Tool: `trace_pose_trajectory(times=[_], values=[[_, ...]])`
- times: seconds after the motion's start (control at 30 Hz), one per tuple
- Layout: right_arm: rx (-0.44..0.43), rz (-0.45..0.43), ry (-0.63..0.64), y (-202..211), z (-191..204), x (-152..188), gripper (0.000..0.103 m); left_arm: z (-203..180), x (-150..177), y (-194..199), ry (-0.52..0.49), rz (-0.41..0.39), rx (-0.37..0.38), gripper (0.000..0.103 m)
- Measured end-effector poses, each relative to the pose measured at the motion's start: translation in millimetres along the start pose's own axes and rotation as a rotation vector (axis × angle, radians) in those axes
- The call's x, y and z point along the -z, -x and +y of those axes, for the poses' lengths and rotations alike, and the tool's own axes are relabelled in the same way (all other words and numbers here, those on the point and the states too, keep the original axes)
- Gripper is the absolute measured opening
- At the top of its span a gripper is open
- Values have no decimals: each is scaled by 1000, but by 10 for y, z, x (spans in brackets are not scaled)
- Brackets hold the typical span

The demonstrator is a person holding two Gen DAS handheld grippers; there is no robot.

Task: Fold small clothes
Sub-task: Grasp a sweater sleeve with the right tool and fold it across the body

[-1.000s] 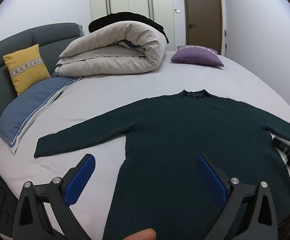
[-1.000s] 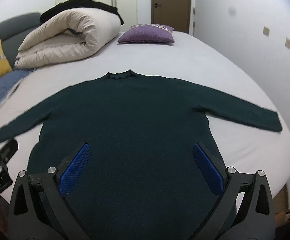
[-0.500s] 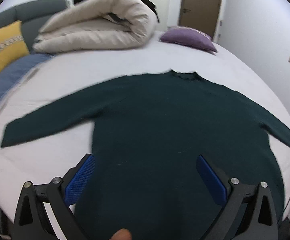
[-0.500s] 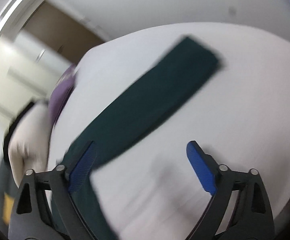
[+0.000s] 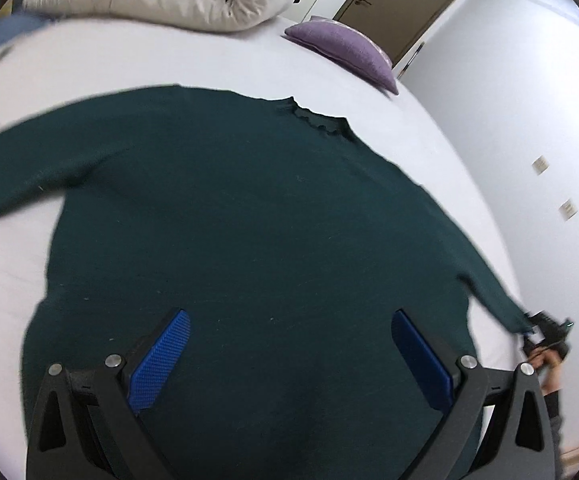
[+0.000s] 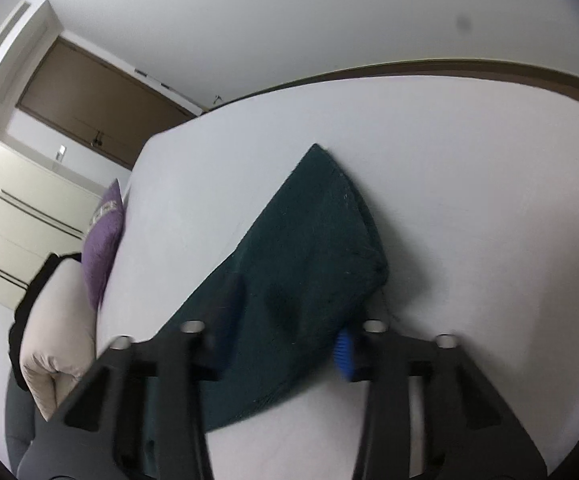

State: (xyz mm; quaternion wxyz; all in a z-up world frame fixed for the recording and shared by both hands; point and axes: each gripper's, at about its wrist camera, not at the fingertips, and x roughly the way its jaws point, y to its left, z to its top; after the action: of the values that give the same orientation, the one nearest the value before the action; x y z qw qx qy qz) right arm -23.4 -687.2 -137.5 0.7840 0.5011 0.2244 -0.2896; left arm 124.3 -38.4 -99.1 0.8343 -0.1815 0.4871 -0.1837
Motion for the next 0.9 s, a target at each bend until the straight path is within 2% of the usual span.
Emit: trace_pose_trajectory(times=[0.13,0.2,0.27,0.4,0.5,0.57,0.67,0.73,0.77,0.8,0.83,0.87,0.9], values=[[17,-27,96,97,421,56,14,113,-71,39,25,-7,48,101],[10,-29,196,131,822,188,12,170,-108,80,37,-15,68,100],[-45,-4,318,143,1414,437,11,235,-160,134,55,-30,91,100],[-192,101,587,98,2606,1331,10,379,-303,238,86,-66,122,99],[-293,196,710,25,3267,2150,10,510,-409,302,105,-89,132,98],[-321,265,765,-72,3563,2772,10,594,-470,322,115,-99,132,98],[-323,373,824,-287,3750,3557,14,691,-557,256,124,-93,135,98],[-316,430,846,-416,3716,3957,19,724,-598,133,138,-65,145,98],[-323,449,858,-408,3501,4279,28,720,-600,65,143,-55,153,98],[-335,461,859,-427,3441,4378,44,705,-607,-2,145,-43,167,99],[-349,464,850,-409,3324,4523,54,672,-628,-104,146,-27,174,99],[-367,455,835,-299,3140,4587,68,654,-628,-152,147,-20,175,99],[-381,436,819,-219,3043,4540,75,611,-641,-232,146,-10,181,99]])
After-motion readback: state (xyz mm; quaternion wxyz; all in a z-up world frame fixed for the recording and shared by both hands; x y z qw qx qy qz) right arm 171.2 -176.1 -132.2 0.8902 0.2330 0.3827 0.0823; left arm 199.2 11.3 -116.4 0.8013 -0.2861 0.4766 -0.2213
